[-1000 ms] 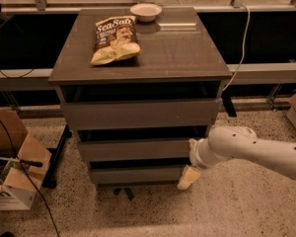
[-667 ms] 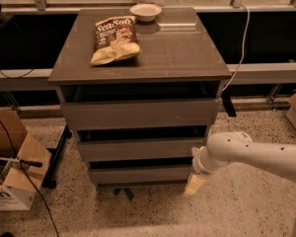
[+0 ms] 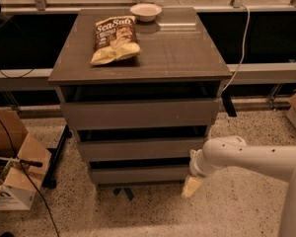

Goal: Open bottom drawer

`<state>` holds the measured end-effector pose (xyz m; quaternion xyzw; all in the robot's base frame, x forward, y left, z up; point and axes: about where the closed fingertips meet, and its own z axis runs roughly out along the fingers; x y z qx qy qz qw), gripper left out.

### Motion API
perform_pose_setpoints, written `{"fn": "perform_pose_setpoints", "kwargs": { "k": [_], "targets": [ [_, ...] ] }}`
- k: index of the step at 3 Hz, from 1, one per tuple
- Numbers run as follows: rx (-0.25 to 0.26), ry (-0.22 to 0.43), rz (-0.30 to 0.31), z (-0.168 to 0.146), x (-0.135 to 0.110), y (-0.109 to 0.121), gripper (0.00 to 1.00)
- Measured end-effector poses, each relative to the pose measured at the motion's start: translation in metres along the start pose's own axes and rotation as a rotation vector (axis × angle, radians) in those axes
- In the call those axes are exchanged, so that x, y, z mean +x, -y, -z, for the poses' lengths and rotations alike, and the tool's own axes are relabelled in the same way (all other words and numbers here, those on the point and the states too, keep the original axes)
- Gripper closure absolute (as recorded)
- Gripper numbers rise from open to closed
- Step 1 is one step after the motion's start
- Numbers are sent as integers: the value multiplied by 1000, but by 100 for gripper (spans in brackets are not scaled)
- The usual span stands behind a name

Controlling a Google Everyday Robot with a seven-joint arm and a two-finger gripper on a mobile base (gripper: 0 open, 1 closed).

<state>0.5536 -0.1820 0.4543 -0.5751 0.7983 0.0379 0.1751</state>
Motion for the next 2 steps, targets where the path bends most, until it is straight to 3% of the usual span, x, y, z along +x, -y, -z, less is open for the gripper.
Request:
{"fn": "perform_pose_setpoints", "kwargs": {
  "k": [2],
  "targets": [
    [29, 9, -13, -66, 34, 12, 0]
  ]
}}
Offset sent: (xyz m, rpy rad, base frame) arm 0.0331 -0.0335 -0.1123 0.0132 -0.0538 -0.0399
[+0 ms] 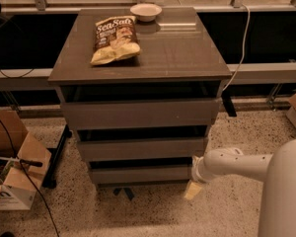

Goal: Open bottom drawer

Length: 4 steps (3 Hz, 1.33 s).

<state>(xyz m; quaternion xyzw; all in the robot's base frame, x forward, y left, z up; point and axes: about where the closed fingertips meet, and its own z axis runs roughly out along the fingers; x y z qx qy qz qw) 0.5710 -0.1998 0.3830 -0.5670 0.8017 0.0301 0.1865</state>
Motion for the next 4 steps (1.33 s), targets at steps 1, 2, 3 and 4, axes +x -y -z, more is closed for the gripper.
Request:
{"fn": "perform_pose_setpoints", "kwargs": {
  "k": [1, 2, 3, 4],
  "targets": [
    [3, -4, -10, -31, 14, 8, 0],
    [14, 21, -68, -52, 25, 29, 0],
    [17, 22, -67, -52, 24, 30, 0],
    [13, 27, -30, -76, 18, 20, 0]
  ]
}}
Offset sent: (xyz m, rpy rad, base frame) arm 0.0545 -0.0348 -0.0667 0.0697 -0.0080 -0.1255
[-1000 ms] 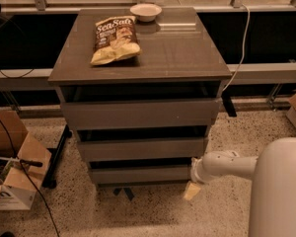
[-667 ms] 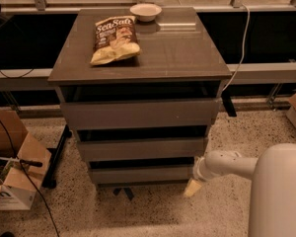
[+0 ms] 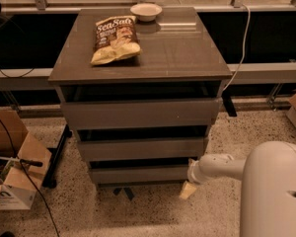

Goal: Open bottom drawer

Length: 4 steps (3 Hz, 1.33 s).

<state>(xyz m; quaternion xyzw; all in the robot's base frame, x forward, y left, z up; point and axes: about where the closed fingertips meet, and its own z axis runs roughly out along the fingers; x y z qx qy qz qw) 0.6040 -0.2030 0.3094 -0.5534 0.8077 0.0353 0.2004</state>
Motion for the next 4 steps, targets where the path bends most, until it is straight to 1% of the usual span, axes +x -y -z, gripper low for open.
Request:
{"fn": "perform_pose_setpoints", "kwargs": {
  "k": [1, 2, 3, 4],
  "targets": [
    [-25, 7, 3, -26, 0, -11, 0],
    [-51, 20, 19, -51, -4, -15, 0],
    [-57, 33, 45, -72, -15, -10, 0],
    [-77, 66, 63, -92, -25, -3, 0]
  ]
}}
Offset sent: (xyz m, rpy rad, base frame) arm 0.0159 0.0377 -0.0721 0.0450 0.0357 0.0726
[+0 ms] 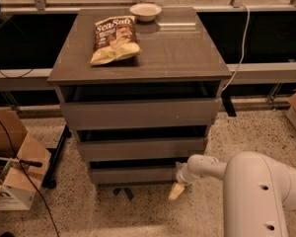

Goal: Open bottom drawer

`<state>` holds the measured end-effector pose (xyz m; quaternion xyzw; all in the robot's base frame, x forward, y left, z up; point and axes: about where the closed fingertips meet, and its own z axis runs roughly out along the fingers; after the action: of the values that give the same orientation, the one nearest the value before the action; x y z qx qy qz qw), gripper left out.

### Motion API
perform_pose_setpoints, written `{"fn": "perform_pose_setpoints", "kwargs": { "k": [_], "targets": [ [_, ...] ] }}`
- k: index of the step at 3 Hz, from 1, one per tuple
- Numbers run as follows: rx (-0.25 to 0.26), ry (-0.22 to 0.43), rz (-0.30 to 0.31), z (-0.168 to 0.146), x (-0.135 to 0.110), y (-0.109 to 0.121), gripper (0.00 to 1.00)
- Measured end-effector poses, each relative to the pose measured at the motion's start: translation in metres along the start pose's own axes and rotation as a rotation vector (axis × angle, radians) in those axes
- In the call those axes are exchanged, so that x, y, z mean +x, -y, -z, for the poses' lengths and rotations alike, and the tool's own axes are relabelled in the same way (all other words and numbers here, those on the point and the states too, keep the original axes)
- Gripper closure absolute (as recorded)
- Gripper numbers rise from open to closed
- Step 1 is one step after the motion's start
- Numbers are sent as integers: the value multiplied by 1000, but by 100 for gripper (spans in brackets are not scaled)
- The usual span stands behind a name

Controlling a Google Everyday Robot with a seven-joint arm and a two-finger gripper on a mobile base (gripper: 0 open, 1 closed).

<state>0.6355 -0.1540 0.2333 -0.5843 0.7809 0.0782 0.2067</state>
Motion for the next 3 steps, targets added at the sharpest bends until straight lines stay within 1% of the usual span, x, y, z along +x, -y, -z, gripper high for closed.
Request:
{"fn": "perform_pose_setpoints", "kwargs": {
  "k": [1, 2, 3],
  "targets": [
    [-63, 54, 4, -31, -4, 6, 0],
    [-87, 85, -4, -48, -3, 18, 0],
    [-123, 97, -44, -63, 8, 20, 19]
  ]
}}
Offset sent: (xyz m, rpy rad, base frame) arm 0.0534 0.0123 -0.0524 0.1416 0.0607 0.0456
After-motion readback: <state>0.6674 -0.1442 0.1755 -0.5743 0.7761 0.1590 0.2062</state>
